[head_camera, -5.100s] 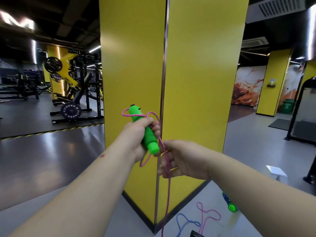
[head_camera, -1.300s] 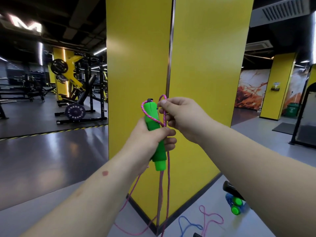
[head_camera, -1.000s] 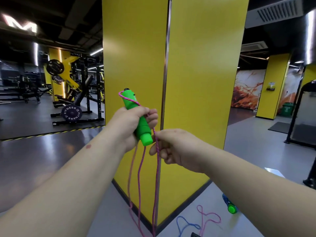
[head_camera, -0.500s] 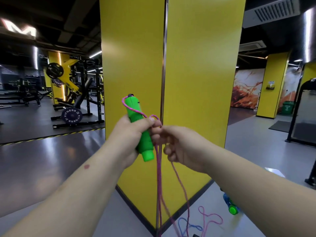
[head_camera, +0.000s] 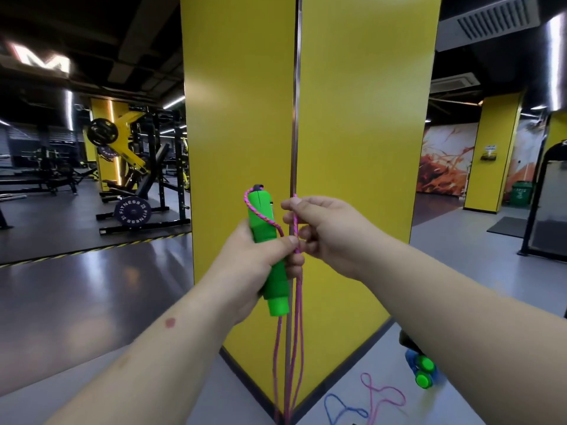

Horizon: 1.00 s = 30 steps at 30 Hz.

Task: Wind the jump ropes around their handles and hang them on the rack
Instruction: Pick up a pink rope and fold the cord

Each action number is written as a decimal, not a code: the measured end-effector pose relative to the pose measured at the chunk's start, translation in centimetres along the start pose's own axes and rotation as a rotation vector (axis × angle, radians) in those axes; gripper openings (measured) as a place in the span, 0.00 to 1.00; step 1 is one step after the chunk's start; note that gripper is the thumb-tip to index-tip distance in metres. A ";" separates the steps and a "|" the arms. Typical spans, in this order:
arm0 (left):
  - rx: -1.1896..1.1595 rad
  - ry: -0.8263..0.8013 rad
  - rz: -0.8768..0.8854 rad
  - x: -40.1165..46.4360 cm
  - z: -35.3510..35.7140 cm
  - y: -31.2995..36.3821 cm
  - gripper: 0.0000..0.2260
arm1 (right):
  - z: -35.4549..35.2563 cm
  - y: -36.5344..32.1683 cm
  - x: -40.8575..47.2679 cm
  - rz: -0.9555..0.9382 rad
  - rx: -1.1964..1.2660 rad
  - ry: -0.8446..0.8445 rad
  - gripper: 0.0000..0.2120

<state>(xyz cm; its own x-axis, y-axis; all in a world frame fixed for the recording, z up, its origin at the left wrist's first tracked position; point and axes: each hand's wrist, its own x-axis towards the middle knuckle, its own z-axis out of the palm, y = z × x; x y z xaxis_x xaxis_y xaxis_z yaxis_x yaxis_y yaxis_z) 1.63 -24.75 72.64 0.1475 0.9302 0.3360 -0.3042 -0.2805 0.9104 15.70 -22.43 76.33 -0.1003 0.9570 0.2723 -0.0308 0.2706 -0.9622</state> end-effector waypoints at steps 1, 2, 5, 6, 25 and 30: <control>0.007 0.028 0.020 0.4 -0.2 0.5 0.09 | 0.1 0.6 -0.2 0.053 0.043 -0.026 0.12; 0.014 0.058 0.031 0.9 -0.4 1.1 0.08 | 0.2 1.2 -0.7 0.116 0.071 -0.066 0.13; 0.025 0.092 0.022 2.2 -1.3 2.8 0.05 | 0.2 2.3 -2.6 0.224 -0.019 -0.211 0.12; 0.017 0.105 0.022 2.6 -1.6 3.2 0.05 | 0.2 2.3 -3.1 0.212 -0.067 -0.251 0.11; -0.024 0.054 -0.024 2.7 -1.2 3.8 0.03 | -0.9 1.5 -3.6 0.201 -0.062 -0.267 0.10; -0.046 -0.044 -0.103 0.5 -0.6 1.8 0.11 | -1.4 -0.8 -2.8 -0.022 0.032 -0.122 0.07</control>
<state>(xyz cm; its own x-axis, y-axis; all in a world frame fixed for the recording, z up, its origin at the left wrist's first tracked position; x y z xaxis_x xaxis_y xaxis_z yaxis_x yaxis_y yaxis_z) 0.63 -24.67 74.31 0.2214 0.9419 0.2525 -0.3278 -0.1719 0.9290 17.37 -25.16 76.36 -0.2192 0.9306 0.2931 -0.0656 0.2856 -0.9561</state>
